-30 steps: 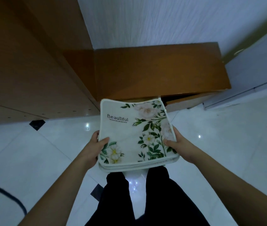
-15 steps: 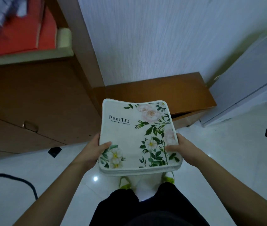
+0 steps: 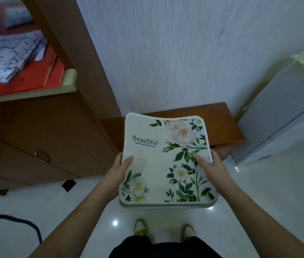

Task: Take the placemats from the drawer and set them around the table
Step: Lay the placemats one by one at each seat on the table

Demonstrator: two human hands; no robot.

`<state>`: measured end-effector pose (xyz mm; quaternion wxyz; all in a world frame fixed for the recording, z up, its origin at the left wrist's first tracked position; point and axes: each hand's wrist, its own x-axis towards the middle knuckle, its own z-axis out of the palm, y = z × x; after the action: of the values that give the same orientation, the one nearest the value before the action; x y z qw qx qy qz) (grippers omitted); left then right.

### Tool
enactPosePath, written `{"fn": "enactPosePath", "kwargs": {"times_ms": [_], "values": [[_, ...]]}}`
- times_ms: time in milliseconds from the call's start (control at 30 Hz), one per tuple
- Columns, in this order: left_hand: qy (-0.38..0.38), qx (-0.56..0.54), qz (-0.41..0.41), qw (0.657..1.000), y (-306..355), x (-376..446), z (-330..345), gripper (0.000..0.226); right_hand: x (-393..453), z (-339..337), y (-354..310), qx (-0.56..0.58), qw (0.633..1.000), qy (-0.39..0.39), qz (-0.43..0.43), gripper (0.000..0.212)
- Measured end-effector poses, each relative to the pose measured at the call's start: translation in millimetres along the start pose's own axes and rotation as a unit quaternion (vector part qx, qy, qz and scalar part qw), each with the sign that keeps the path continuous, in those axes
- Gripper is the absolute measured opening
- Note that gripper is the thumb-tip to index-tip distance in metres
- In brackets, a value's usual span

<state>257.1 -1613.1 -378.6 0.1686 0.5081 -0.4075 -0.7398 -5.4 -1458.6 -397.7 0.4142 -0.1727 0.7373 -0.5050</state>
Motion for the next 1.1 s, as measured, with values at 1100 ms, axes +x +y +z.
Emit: {"fn": "enactPosePath", "kwargs": {"times_ms": [1100], "values": [[0.509, -0.275, 0.059, 0.813, -227, -401, -35, 0.039, -207, 139, 12, -0.231, 0.851, -0.458, -0.114, 0.022]]}}
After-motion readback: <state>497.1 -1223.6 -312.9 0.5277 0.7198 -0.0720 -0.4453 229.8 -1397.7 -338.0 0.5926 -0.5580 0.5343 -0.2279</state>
